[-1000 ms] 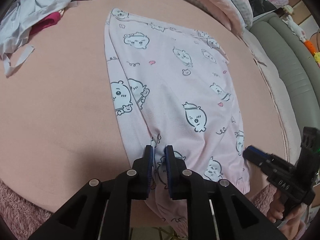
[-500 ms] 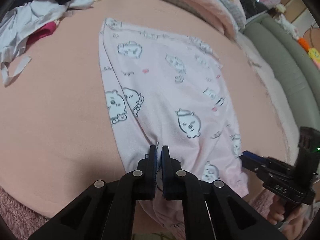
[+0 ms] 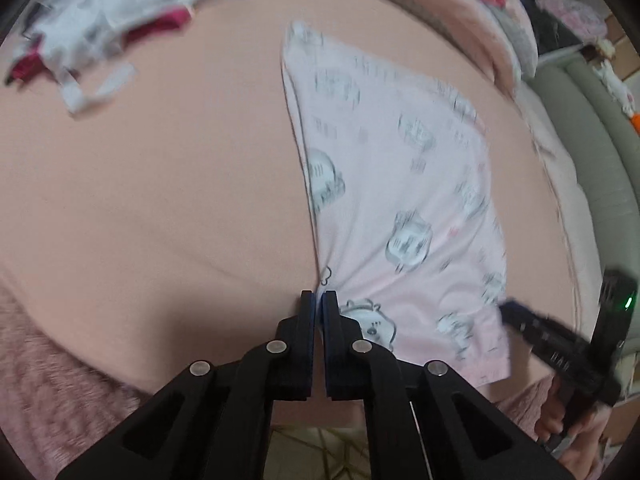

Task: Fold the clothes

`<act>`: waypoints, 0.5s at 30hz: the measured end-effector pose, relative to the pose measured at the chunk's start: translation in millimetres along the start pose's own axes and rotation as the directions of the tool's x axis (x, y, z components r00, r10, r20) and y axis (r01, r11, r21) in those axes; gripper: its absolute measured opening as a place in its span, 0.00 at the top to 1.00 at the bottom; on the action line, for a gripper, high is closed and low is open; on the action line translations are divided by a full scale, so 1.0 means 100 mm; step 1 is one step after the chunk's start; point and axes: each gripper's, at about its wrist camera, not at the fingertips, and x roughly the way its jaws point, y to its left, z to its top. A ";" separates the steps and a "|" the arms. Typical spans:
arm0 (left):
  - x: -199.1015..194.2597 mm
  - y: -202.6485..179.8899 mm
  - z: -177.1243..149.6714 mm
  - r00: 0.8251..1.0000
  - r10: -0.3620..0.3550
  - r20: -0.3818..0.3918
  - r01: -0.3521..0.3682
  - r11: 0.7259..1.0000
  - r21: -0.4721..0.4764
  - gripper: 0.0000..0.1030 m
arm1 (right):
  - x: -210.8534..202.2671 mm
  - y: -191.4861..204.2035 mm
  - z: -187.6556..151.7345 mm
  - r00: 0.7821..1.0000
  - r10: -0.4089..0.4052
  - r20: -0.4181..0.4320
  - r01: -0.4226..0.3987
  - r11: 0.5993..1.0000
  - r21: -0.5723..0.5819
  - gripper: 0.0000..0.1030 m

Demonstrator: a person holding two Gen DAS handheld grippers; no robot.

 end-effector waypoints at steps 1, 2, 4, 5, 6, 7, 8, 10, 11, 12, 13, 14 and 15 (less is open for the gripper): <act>-0.07 -0.06 0.01 0.999 -0.018 0.030 0.017 1.000 0.026 0.97 | -0.07 -0.01 0.00 1.000 -0.020 0.019 0.020 1.000 -0.005 0.71; -0.08 -0.16 0.02 0.998 -0.053 0.030 0.051 0.996 0.068 0.97 | -0.13 -0.02 0.01 0.998 -0.039 0.043 0.039 0.999 -0.013 0.71; -0.07 -0.35 0.01 0.993 -0.118 0.016 0.114 0.982 0.149 0.96 | -0.22 0.04 0.07 0.996 -0.001 0.091 0.005 0.999 -0.044 0.71; 0.03 -0.46 -0.02 0.991 -0.130 -0.019 0.131 0.974 0.183 0.96 | -0.26 0.08 0.10 0.993 0.024 0.115 -0.017 0.998 -0.062 0.71; 0.13 -0.56 -0.05 0.989 -0.134 -0.055 0.143 0.966 0.215 0.96 | -0.27 0.15 0.13 0.990 0.057 0.126 -0.046 0.995 -0.087 0.71; 0.26 -0.65 -0.11 0.989 -0.117 -0.095 0.136 0.960 0.243 0.96 | -0.22 0.24 0.14 0.991 0.073 0.111 -0.060 0.991 -0.121 0.70; 0.40 -0.69 -0.17 0.987 -0.081 -0.137 0.115 0.959 0.260 0.96 | -0.14 0.33 0.15 0.993 0.082 0.089 -0.067 0.985 -0.158 0.68; 0.57 -0.70 -0.26 0.982 -0.015 -0.186 0.065 0.961 0.267 0.96 | 0.01 0.34 0.09 0.999 0.036 0.026 -0.031 0.985 -0.167 0.68; 0.53 -0.67 -0.28 0.983 -0.029 -0.180 0.075 0.964 0.254 0.96 | 0.02 0.27 0.04 1.000 0.026 0.013 -0.023 0.988 -0.155 0.67; 0.48 -0.62 -0.31 0.983 -0.048 -0.180 0.089 0.969 0.232 0.96 | 0.02 0.20 -0.01 1.000 0.016 0.000 -0.015 0.990 -0.142 0.67; 0.40 -0.51 -0.32 0.979 -0.076 -0.191 0.112 0.976 0.184 0.96 | 0.03 0.13 -0.06 1.000 0.006 -0.012 -0.008 0.992 -0.130 0.67; 0.31 -0.40 -0.34 0.974 -0.105 -0.201 0.134 0.981 0.137 0.96 | 0.04 0.06 -0.12 1.000 -0.004 -0.025 0.001 0.993 -0.117 0.67; 0.23 -0.31 -0.36 0.970 -0.125 -0.206 0.147 0.985 0.093 0.96 | -0.01 0.00 -0.16 1.000 -0.019 -0.020 0.017 0.995 -0.100 0.65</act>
